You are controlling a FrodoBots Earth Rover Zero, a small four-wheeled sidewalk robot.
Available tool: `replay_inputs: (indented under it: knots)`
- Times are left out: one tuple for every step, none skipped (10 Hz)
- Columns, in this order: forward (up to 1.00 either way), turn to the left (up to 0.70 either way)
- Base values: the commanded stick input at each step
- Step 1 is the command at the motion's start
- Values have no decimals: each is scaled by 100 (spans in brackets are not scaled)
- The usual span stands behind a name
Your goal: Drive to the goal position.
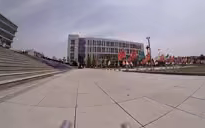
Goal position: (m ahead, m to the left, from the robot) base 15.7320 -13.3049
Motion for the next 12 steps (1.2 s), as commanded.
replay_inputs:
  knots:
    - [0, 0]
    - [0, 0]
    - [0, 0]
    - [0, 37]
    - [0, 100]
    - [0, 100]
    - [0, 100]
    - [0, 100]
    - [0, 100]
    - [0, 100]
    - [0, 100]
    - [0, 100]
